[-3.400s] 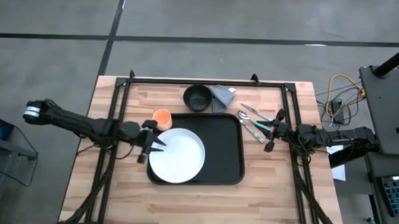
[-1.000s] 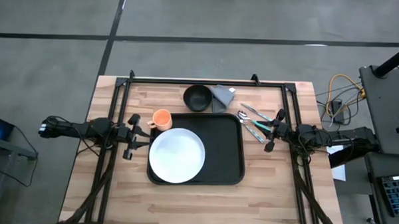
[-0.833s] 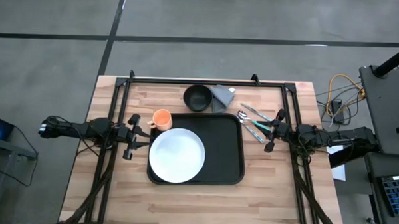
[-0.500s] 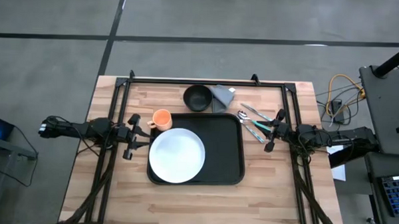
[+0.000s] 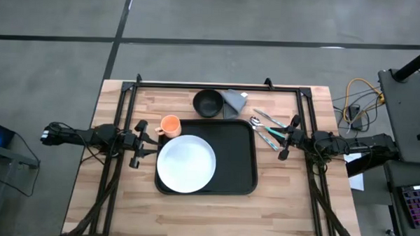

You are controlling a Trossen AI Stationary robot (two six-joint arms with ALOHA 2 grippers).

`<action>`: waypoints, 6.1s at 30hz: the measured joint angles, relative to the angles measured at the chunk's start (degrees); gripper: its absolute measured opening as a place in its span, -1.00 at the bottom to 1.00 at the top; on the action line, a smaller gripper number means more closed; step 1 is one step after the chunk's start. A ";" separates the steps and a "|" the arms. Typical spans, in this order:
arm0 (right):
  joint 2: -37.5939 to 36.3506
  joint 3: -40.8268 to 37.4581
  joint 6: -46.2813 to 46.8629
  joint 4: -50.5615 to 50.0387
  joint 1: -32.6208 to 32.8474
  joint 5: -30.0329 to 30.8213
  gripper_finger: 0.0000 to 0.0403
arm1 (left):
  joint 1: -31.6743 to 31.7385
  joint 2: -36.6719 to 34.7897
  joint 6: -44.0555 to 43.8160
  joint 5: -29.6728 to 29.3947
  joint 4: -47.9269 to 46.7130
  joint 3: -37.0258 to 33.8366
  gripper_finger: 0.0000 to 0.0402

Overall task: Set up tray
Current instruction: Put the black bowl on top of the white plate

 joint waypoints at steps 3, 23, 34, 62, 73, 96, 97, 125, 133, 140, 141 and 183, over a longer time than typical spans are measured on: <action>0.00 0.01 0.00 0.00 -0.01 -0.01 -0.66 | -0.01 0.02 0.00 -0.01 0.00 0.00 -0.52; 0.41 -0.03 -8.21 35.42 -0.37 -0.39 -0.66 | -0.01 0.02 0.00 0.00 0.00 0.00 -0.52; 1.55 0.08 -25.55 56.22 -3.02 -0.46 -0.66 | -0.01 0.02 0.00 0.00 0.00 0.00 -0.52; 63.52 44.57 -16.74 -0.94 -22.64 -37.86 -0.66 | 0.00 0.22 0.00 -0.02 0.00 0.00 -0.52; 77.98 52.34 -20.62 -3.25 -27.25 -38.64 -0.66 | -0.01 0.22 0.00 -0.01 0.00 0.00 -0.52; 101.10 73.87 -25.08 -19.06 -30.29 -38.47 0.09 | 0.00 0.31 0.00 0.00 0.00 0.00 -0.52; 101.64 74.24 -25.05 -19.38 -30.29 -38.52 0.09 | 0.01 0.31 0.00 -0.02 0.00 0.00 -0.52; 107.47 76.56 -25.61 -21.85 -30.10 -36.09 0.09 | 0.01 0.33 0.00 0.00 0.00 0.00 -0.52; 107.49 76.51 -25.98 -22.35 -30.12 -35.82 -0.19 | -0.01 0.33 0.00 0.00 0.00 -0.01 -0.52; 107.49 76.49 -30.91 -22.82 -30.08 -32.79 -0.85 | 0.01 0.33 0.00 0.00 0.00 -0.01 -0.52; 107.49 76.49 -31.50 -22.87 -30.08 -32.14 -0.90 | 0.00 0.33 0.00 0.00 0.00 0.00 -0.52; 100.76 82.80 -39.42 -35.17 -8.27 -44.30 -0.96 | 0.00 0.31 0.00 0.00 0.00 -0.02 -0.52</action>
